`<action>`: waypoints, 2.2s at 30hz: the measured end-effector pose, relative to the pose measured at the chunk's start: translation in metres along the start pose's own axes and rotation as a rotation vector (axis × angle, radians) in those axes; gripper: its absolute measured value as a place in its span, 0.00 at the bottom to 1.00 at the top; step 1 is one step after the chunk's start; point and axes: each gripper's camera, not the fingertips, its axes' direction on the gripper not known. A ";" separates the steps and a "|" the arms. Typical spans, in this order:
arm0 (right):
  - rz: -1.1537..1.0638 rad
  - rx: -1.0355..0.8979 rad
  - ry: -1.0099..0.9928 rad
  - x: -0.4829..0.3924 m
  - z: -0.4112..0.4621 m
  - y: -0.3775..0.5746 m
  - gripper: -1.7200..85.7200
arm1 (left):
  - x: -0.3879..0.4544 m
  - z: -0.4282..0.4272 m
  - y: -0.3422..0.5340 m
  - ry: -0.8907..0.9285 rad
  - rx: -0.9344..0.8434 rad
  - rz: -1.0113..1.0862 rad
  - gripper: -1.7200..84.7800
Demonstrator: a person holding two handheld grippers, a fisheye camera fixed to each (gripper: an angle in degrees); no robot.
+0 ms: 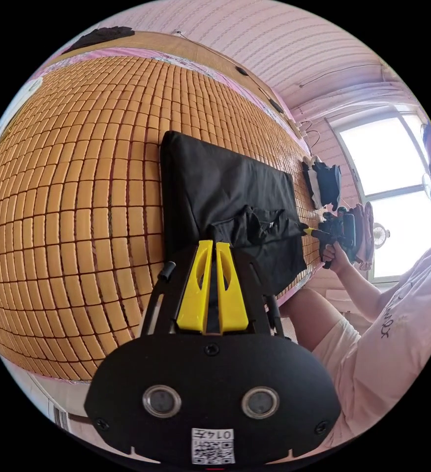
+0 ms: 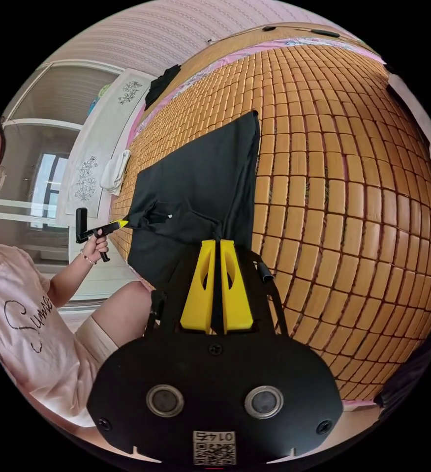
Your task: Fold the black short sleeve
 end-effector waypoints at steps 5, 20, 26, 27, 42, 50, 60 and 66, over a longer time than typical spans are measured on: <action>-0.097 0.141 -0.023 -0.028 -0.054 0.016 0.03 | 0.037 -0.034 0.029 0.064 0.133 0.051 0.01; -0.047 -0.027 0.173 -0.050 0.024 0.135 0.04 | 0.070 0.081 0.174 -0.221 -0.050 0.043 0.04; -0.113 0.175 0.326 -0.098 -0.014 0.211 0.04 | 0.131 0.069 0.239 -0.452 0.035 0.140 0.08; -0.156 0.236 0.371 -0.118 -0.021 0.233 0.04 | 0.139 0.068 0.247 -0.467 0.039 0.143 0.08; -0.379 0.331 0.513 -0.266 0.017 0.353 0.09 | 0.295 0.102 0.378 -0.484 0.182 0.381 0.09; -0.455 0.244 0.452 -0.293 0.048 0.340 0.10 | 0.295 0.146 0.374 -0.463 0.112 0.376 0.09; -0.466 0.103 0.475 -0.307 0.086 0.270 0.10 | 0.251 0.195 0.324 -0.369 0.007 0.299 0.09; -0.489 0.016 0.483 -0.312 0.122 0.209 0.10 | 0.210 0.217 0.276 -0.301 -0.005 0.209 0.09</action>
